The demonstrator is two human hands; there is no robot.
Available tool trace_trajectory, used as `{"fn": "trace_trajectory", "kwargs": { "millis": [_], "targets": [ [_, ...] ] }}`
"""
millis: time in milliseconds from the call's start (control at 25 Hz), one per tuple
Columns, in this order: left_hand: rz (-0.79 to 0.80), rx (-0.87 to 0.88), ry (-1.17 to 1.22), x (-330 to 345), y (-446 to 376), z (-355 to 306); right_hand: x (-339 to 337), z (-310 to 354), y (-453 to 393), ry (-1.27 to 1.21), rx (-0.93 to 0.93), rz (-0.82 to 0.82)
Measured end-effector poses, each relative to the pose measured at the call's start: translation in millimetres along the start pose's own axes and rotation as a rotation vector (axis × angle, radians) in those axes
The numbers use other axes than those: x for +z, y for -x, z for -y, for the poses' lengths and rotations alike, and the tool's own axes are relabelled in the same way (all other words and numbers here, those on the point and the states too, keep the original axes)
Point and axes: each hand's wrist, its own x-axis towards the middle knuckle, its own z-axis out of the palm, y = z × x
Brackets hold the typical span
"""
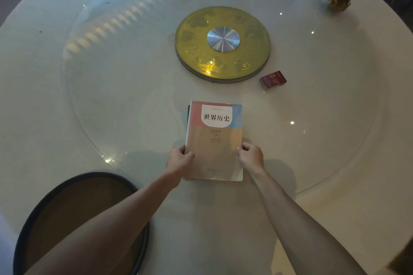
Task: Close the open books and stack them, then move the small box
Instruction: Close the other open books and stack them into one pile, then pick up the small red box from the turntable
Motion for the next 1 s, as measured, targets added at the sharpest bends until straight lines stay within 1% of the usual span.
{"fn": "trace_trajectory", "kwargs": {
  "millis": [80, 120, 240, 360, 520, 600, 720, 840, 920, 1000],
  "targets": [
    [-0.064, 0.079, -0.104, 5.0, 11.8, 11.0, 4.3, -3.9, 3.2, 0.077, -0.057, -0.028],
    [-0.083, 0.104, -0.112, 7.2, 17.9, 16.0, 6.6, -5.7, 6.6, 0.115, -0.084, -0.042],
    [-0.108, 0.113, -0.069, 13.3, 19.4, 22.8, 8.4, -5.7, 7.7, 0.152, -0.106, -0.050],
    [-0.133, 0.066, -0.062, 10.7, 11.8, 20.1, 5.9, -4.0, 5.5, 0.151, -0.090, -0.035],
    [-0.100, 0.075, -0.034, 2.8, 6.9, 20.1, 3.7, -3.2, 6.9, 0.156, -0.084, -0.026],
    [-0.091, 0.077, -0.060, -2.9, 4.8, 18.9, 3.6, -1.5, 6.9, 0.125, -0.082, -0.019],
    [-0.081, 0.090, -0.138, -10.7, -0.3, 15.1, -1.9, 1.3, 4.8, 0.055, -0.022, 0.015],
    [-0.179, 0.212, -0.235, -5.7, -13.4, -8.9, -23.6, 5.7, -15.9, 0.057, -0.010, -0.026],
    [-0.179, 0.339, -0.224, 5.8, -24.4, -43.2, -42.6, 12.6, -37.8, 0.067, -0.017, -0.085],
    [-0.156, 0.424, -0.184, 26.0, -39.5, -80.5, -64.1, 21.1, -66.3, 0.088, -0.022, -0.131]
  ]
}}
